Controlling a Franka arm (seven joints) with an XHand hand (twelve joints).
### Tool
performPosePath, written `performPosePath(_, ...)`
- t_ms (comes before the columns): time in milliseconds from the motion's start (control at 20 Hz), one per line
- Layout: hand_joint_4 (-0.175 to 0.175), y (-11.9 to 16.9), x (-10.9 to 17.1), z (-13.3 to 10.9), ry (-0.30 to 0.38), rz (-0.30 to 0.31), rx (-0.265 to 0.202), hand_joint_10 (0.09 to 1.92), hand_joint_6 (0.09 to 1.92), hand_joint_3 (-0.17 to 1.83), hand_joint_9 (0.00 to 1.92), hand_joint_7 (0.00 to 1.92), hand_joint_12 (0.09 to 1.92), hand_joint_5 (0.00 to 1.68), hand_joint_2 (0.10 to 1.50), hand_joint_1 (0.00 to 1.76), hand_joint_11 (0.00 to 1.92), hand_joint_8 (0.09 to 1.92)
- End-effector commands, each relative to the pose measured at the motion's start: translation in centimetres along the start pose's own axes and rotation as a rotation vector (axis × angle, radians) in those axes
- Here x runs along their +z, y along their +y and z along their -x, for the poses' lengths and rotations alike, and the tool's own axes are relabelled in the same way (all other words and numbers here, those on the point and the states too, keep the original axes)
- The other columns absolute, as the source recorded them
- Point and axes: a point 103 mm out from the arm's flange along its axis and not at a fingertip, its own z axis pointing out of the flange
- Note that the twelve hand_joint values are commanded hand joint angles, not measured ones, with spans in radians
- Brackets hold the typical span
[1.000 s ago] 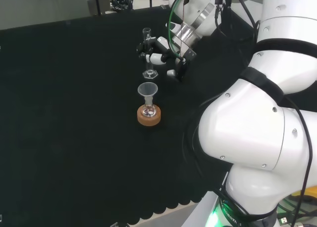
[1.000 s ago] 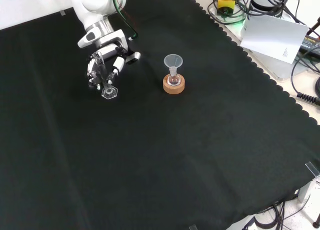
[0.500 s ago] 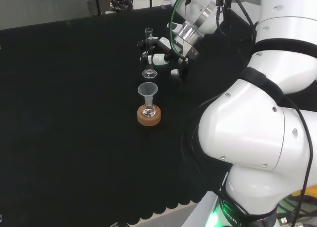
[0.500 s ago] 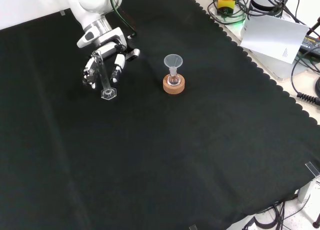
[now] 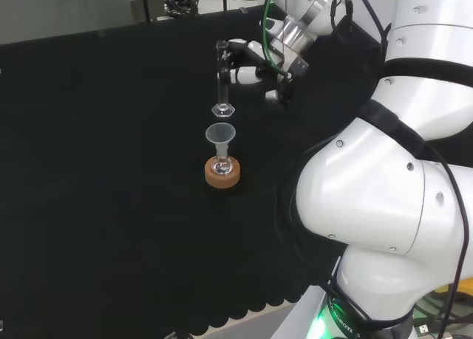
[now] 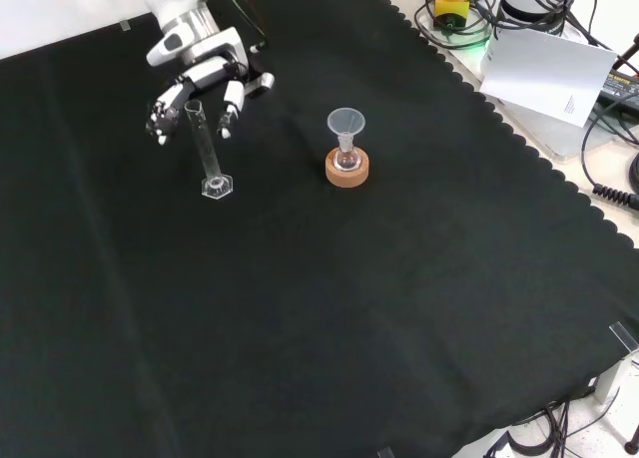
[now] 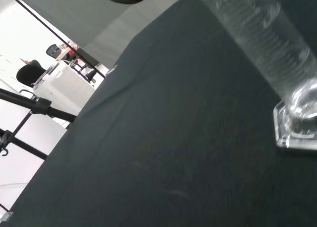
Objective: Put the graduated cylinder back on the table.
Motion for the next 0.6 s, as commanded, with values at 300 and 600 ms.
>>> performPosePath(300, -0.031, -6.0, -9.4, -4.5, -0.212, 0.076, 0.044, 0.09, 0.09, -0.17, 0.56, 0.09, 1.4, 0.29, 0.94, 0.81, 0.17, 0.62)
performPosePath(600, -0.028, -10.0, -12.1, -8.7, -0.333, 0.093, 0.065, 0.09, 0.09, -0.17, 0.57, 0.11, 1.41, 0.29, 0.94, 0.8, 0.15, 0.64)
